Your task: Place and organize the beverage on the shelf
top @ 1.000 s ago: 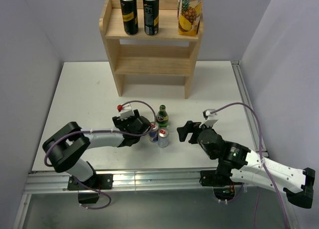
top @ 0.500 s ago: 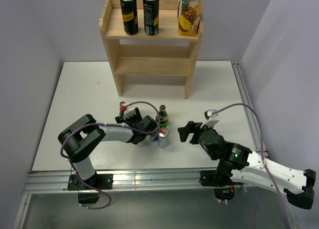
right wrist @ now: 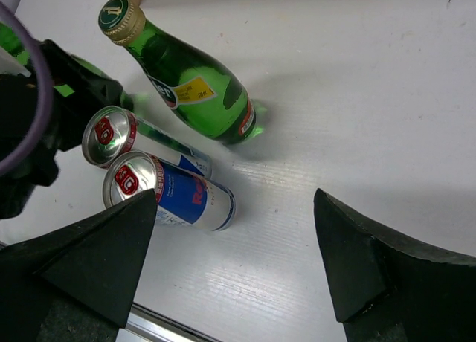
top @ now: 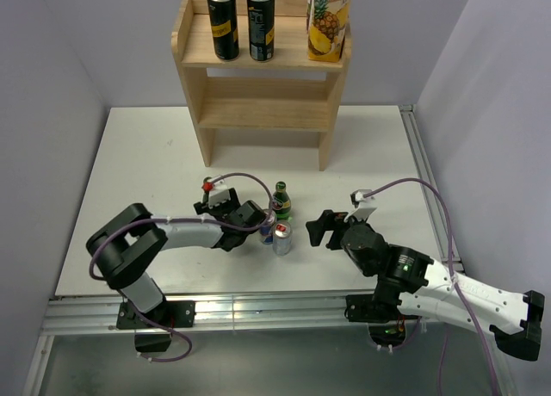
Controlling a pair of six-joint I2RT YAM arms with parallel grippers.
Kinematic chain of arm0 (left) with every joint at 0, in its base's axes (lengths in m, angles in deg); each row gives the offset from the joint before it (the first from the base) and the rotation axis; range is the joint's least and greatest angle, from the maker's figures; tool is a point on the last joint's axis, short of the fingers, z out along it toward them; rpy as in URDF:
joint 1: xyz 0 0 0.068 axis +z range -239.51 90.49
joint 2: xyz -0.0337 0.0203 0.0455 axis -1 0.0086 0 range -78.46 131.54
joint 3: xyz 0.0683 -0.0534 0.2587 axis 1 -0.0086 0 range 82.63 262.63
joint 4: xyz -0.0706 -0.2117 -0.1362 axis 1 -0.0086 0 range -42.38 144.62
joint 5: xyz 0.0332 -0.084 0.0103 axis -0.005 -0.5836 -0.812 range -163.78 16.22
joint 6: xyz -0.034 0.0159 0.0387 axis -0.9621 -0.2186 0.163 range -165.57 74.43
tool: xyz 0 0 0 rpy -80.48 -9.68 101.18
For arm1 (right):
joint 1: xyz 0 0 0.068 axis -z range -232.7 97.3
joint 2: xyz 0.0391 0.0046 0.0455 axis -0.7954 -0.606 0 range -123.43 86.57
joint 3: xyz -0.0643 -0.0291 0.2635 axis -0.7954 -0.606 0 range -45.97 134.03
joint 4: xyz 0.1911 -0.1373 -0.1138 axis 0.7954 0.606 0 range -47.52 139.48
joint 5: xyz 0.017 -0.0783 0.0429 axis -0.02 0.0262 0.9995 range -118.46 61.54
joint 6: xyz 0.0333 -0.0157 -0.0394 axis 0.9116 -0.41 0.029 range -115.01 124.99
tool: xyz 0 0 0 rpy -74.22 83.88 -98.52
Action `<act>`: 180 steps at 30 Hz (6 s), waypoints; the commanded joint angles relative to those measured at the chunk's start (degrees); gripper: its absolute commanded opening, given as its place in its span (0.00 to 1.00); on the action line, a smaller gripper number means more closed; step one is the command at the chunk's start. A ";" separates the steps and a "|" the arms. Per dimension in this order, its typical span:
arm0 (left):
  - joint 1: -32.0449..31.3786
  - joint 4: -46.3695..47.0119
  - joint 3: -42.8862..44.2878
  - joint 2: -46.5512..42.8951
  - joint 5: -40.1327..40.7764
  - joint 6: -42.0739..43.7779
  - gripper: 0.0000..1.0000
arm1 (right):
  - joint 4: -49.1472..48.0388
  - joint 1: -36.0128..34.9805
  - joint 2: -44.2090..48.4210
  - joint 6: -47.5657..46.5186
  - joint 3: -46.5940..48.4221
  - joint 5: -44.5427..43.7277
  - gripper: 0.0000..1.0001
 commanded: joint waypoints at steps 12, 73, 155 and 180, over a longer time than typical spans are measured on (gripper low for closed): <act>0.99 5.26 5.55 -19.01 -7.32 26.28 0.00 | -3.39 -0.33 -1.08 0.09 -0.24 -0.24 0.93; 24.54 22.75 43.80 5.41 -21.41 45.90 0.19 | -1.90 -0.16 0.06 -0.88 -0.77 -3.14 0.93; 11.63 14.32 -1.55 -40.80 -44.88 36.50 0.99 | -20.62 1.07 -22.44 -10.37 11.71 6.35 0.94; -9.82 33.46 -27.66 -40.39 -45.06 26.74 0.99 | -10.16 0.72 -9.17 -5.18 5.56 1.26 0.94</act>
